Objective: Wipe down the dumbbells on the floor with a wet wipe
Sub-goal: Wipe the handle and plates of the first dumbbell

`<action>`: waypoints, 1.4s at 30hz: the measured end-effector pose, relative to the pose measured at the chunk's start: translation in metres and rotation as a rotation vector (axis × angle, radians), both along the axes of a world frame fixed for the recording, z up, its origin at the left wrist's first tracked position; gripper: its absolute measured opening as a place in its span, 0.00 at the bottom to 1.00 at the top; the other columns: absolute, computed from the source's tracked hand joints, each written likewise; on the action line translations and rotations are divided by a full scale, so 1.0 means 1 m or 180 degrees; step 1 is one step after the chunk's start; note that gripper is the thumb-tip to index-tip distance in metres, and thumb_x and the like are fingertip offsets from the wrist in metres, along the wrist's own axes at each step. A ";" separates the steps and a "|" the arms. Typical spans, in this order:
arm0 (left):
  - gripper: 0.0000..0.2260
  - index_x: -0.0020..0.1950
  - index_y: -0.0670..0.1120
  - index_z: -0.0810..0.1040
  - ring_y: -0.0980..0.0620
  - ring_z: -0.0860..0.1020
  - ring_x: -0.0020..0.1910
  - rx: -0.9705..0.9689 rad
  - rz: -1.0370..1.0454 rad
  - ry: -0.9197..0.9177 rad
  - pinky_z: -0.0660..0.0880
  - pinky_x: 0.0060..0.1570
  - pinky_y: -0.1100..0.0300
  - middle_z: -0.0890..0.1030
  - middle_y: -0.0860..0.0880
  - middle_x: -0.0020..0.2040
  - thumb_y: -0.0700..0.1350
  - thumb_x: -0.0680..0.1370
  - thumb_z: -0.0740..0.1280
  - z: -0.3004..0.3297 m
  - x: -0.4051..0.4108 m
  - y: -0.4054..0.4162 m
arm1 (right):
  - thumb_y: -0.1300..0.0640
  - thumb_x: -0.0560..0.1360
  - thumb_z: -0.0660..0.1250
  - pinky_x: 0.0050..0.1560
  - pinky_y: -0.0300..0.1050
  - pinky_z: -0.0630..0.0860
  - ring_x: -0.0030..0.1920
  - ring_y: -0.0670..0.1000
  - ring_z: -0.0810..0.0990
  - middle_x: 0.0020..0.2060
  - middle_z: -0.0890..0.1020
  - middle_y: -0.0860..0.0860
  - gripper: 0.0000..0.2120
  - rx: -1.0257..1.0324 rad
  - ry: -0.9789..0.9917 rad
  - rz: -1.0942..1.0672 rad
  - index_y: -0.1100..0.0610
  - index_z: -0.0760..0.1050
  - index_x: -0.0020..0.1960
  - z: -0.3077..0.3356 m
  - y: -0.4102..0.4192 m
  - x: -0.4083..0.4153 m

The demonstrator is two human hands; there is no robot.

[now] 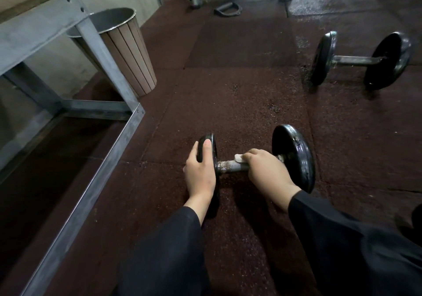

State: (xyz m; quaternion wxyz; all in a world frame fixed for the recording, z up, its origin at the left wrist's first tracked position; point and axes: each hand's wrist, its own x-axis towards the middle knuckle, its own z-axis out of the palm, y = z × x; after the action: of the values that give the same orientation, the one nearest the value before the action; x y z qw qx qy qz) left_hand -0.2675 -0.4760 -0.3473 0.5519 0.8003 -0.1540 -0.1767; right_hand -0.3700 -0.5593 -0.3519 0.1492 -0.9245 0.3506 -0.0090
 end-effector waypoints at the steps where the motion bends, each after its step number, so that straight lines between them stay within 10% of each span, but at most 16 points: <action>1: 0.23 0.70 0.45 0.71 0.53 0.69 0.69 0.0002 0.0006 -0.0001 0.61 0.65 0.65 0.73 0.49 0.69 0.55 0.79 0.59 0.000 0.001 0.000 | 0.62 0.78 0.55 0.54 0.47 0.72 0.59 0.54 0.74 0.55 0.77 0.52 0.13 -0.0086 0.0048 -0.0103 0.56 0.75 0.58 0.002 -0.001 -0.001; 11: 0.22 0.69 0.44 0.72 0.53 0.71 0.68 -0.0025 0.0007 -0.0028 0.64 0.68 0.61 0.75 0.49 0.67 0.55 0.79 0.59 -0.001 0.000 0.002 | 0.65 0.68 0.52 0.63 0.43 0.69 0.61 0.58 0.77 0.58 0.80 0.58 0.24 -0.0789 -0.0587 0.0287 0.65 0.78 0.58 -0.031 0.032 -0.019; 14: 0.22 0.69 0.44 0.72 0.53 0.70 0.68 -0.0025 0.0014 -0.0028 0.62 0.66 0.64 0.74 0.49 0.68 0.55 0.79 0.59 -0.001 -0.001 0.002 | 0.67 0.68 0.51 0.73 0.42 0.48 0.68 0.56 0.67 0.63 0.76 0.60 0.25 -0.0826 -0.0639 0.0373 0.67 0.74 0.62 -0.049 0.035 -0.035; 19: 0.22 0.69 0.45 0.72 0.53 0.70 0.68 0.0019 -0.0003 -0.0037 0.63 0.66 0.63 0.74 0.49 0.68 0.55 0.79 0.59 -0.001 0.001 0.000 | 0.67 0.68 0.52 0.67 0.45 0.65 0.61 0.58 0.77 0.60 0.78 0.60 0.24 -0.0785 -0.0324 0.0436 0.67 0.77 0.59 -0.044 0.037 -0.029; 23: 0.23 0.70 0.45 0.71 0.52 0.69 0.70 0.0002 0.0002 -0.0017 0.61 0.68 0.62 0.73 0.49 0.69 0.55 0.79 0.59 -0.002 0.001 0.001 | 0.67 0.69 0.51 0.71 0.48 0.50 0.60 0.61 0.78 0.59 0.79 0.63 0.23 -0.1105 -0.0258 0.0017 0.69 0.76 0.59 -0.046 0.034 -0.040; 29: 0.23 0.70 0.45 0.71 0.52 0.68 0.70 0.0010 -0.0007 0.0016 0.61 0.70 0.59 0.73 0.49 0.69 0.55 0.79 0.59 -0.001 0.001 0.001 | 0.67 0.66 0.49 0.47 0.53 0.81 0.49 0.62 0.83 0.49 0.82 0.67 0.23 -0.1024 0.0050 -0.0406 0.73 0.79 0.52 -0.029 0.031 -0.019; 42: 0.25 0.68 0.44 0.73 0.53 0.70 0.68 -0.0270 0.0018 0.0354 0.63 0.69 0.60 0.74 0.48 0.68 0.57 0.76 0.64 -0.006 0.006 -0.001 | 0.67 0.66 0.48 0.41 0.44 0.80 0.40 0.59 0.83 0.43 0.82 0.68 0.23 -0.1523 0.0541 -0.0640 0.74 0.80 0.46 -0.017 0.013 -0.012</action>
State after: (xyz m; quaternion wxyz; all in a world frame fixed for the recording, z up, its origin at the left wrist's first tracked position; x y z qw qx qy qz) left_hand -0.2616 -0.4774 -0.3536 0.5936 0.7655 -0.1282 -0.2127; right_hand -0.3816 -0.5463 -0.3691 -0.1051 -0.8914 0.4398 -0.0288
